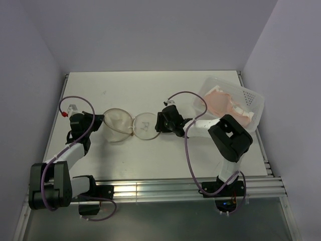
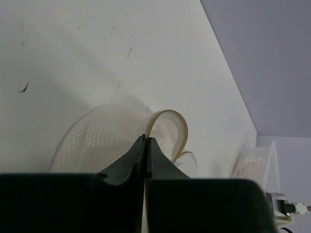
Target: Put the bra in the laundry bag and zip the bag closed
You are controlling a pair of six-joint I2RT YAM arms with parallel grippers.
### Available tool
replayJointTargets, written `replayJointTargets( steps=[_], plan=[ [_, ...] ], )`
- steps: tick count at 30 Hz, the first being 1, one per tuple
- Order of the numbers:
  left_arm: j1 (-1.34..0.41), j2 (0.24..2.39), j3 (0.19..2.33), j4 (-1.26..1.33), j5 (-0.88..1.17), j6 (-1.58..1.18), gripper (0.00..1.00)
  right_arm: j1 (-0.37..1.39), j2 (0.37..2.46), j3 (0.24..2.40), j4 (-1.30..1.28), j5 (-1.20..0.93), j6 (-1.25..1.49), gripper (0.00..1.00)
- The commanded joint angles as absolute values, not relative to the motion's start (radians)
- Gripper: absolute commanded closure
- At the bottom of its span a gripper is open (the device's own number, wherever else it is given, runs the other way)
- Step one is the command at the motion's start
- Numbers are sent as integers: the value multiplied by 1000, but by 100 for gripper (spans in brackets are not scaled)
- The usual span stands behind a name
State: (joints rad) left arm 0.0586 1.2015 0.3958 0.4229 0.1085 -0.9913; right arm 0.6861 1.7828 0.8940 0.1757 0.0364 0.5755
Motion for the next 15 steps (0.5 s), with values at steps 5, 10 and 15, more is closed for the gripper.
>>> replayJointTargets(
  steps=[5,10,15],
  plan=[
    [-52,1094,435,330,11,-884,100,680,1858,982,152,12,569,75],
    [-217,1029,538,109,-257,-796,100,680,1809,948,163,57,558,100],
    [-339,1020,649,-142,-500,-744,100,680,1726,884,169,84,551,100]
  ],
)
